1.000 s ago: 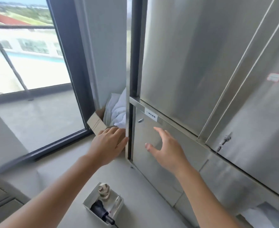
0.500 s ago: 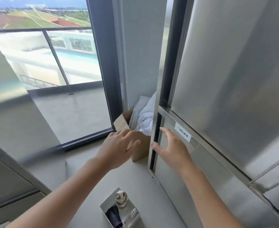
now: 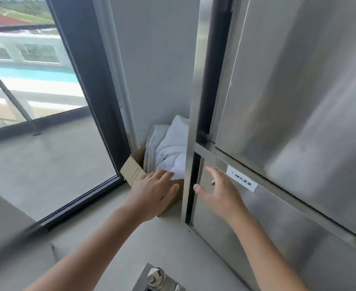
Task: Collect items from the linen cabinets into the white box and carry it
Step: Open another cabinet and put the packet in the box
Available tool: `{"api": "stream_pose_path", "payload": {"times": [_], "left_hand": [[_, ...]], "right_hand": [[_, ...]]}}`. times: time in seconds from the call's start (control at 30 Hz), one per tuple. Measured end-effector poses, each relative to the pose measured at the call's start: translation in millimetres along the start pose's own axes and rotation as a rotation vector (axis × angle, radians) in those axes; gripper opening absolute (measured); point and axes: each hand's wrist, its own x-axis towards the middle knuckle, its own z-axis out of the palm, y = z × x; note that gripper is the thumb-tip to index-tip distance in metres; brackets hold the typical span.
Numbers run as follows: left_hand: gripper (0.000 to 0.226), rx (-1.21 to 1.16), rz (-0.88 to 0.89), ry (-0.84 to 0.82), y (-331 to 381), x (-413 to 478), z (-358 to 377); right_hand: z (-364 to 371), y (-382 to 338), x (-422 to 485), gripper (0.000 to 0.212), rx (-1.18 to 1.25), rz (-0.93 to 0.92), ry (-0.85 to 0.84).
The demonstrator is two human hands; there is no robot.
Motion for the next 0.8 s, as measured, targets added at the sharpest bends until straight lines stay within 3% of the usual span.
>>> {"api": "stream_pose_path", "payload": {"times": [0.2,0.5,0.63,0.8], "left_hand": [[0.059,0.023,0.285,-0.124,-43,46,9],[0.053,-0.145,0.593,-0.209,-9,61,24],[0.052,-0.164,0.547,-0.204,-32,57,24],[0.056,-0.101,0.379,-0.207,-88,68,21]], "right_hand": [[28,-14,-21,0.066,0.015,0.28,0.21],[21,-26,-86,0.072,-0.015,0.586,0.42],[34,-31,-74,0.072,-0.01,0.59,0.415],[66,-37,-11,0.07,-0.026,0.465,0.28]]}}
